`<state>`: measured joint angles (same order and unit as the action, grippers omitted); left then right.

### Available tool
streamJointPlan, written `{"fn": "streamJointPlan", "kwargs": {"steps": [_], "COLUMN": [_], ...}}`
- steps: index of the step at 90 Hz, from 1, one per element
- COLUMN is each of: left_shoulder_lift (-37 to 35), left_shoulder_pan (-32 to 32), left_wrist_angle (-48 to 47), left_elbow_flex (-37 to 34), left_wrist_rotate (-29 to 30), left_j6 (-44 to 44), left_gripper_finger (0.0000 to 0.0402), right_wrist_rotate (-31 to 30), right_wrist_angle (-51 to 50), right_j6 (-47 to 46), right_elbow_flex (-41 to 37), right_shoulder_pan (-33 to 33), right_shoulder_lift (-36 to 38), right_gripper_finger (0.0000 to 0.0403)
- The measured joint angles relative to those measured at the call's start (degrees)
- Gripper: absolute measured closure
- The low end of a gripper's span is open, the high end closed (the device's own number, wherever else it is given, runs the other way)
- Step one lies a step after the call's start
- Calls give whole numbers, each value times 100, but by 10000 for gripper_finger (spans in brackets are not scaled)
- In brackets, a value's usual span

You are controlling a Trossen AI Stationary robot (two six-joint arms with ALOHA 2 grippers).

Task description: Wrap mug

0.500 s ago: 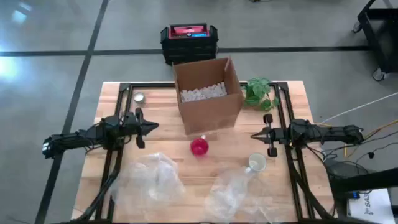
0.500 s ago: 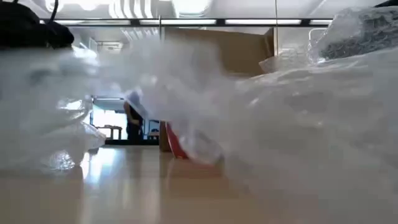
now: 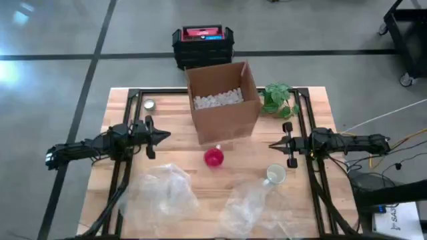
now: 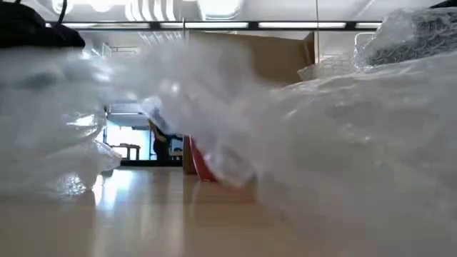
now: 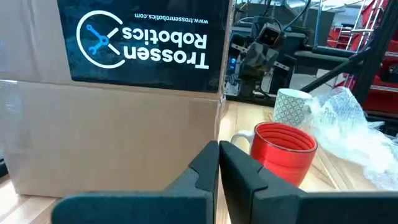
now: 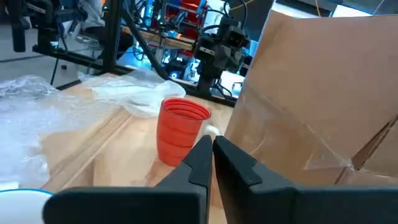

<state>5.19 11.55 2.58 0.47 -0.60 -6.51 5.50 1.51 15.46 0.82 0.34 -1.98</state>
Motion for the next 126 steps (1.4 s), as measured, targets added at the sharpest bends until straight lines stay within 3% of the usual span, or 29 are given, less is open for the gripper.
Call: {"fn": "streamJointPlan", "kwargs": {"steps": [68, 75, 87, 94, 110, 126], "left_shoulder_lift": [0, -2, -2, 0, 0, 7], "left_shoulder_pan": [1, 2, 0, 2, 0, 15], "left_wrist_angle": [-1, 1, 1, 5, 251, 824], "left_elbow_flex": [0, 0, 0, 0, 0, 0], "left_wrist_rotate": [0, 1, 1, 2, -3, 393], "left_j6": [0, 1, 1, 1, -194, -530], "left_gripper_finger": [402, 402, 402, 402, 402, 402], "right_wrist_rotate": [9, 48, 46, -89, -399, -306], "right_wrist_angle": [28, 320, 1275, 1722, 2051, 1635], "right_j6": [179, -515, -3018, -3676, -3757, -3036], "right_elbow_flex": [-2, -2, -2, -2, 154, 1172], "right_shoulder_pan": [0, 1, 0, 0, 0, 0], "right_shoulder_lift": [0, 0, 0, 4, -139, -1353], "right_gripper_finger": [400, 402, 402, 400, 400, 400]}}
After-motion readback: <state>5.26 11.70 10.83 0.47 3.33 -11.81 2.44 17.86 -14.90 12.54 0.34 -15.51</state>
